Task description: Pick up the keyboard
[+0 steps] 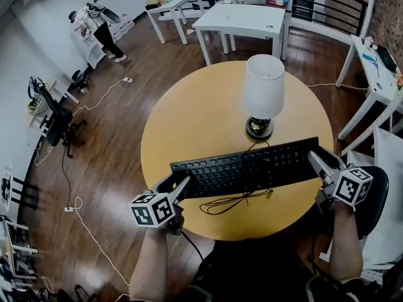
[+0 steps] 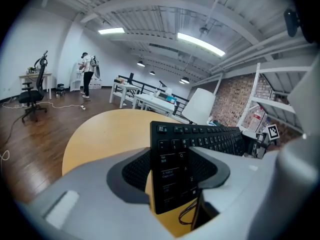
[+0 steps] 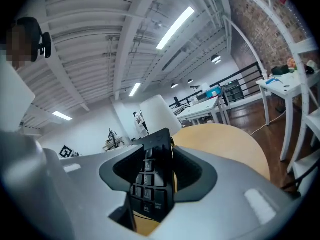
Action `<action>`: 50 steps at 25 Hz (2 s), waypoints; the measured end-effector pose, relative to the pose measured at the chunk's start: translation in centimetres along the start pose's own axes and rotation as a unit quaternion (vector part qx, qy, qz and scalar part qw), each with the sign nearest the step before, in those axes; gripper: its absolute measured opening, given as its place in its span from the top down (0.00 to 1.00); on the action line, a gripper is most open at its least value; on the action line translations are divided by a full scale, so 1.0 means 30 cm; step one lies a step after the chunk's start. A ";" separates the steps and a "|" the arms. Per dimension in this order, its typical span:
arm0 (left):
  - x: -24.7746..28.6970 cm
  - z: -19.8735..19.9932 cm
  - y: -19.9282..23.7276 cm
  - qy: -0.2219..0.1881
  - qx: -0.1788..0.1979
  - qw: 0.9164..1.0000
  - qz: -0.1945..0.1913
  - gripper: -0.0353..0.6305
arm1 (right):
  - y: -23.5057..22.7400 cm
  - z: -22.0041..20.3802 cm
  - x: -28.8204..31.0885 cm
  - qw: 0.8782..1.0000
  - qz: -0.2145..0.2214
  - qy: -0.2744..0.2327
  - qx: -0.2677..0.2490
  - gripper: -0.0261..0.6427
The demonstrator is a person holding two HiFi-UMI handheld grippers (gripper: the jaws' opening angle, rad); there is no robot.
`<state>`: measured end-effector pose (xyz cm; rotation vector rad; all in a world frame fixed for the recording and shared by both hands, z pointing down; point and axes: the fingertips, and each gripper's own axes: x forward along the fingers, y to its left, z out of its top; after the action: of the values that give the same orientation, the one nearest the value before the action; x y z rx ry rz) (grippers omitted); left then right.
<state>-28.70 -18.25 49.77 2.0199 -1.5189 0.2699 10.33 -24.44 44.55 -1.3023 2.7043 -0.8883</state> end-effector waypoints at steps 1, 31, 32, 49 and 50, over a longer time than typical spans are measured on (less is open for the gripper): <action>-0.007 0.021 -0.001 -0.004 0.001 1.000 -0.001 0.47 | 0.013 0.020 0.004 1.000 0.002 -0.002 -0.008 0.69; -0.176 0.358 -0.124 -0.094 0.057 0.994 0.025 0.47 | 0.142 0.309 -0.003 0.995 0.029 -0.061 -0.068 0.71; -0.180 0.362 -0.126 -0.095 0.058 0.993 0.026 0.47 | 0.143 0.310 -0.004 0.995 0.030 -0.061 -0.067 0.71; -0.202 0.383 -0.138 -0.099 0.066 0.992 0.029 0.47 | 0.150 0.312 -0.015 0.996 0.022 -0.060 -0.068 0.73; -0.203 0.382 -0.138 -0.098 0.065 0.993 0.029 0.47 | 0.152 0.314 -0.017 0.996 0.022 -0.061 -0.067 0.73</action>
<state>-28.96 -19.09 36.17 2.1608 -1.7217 0.2026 9.72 -26.39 34.29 -1.2688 2.7257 -0.6118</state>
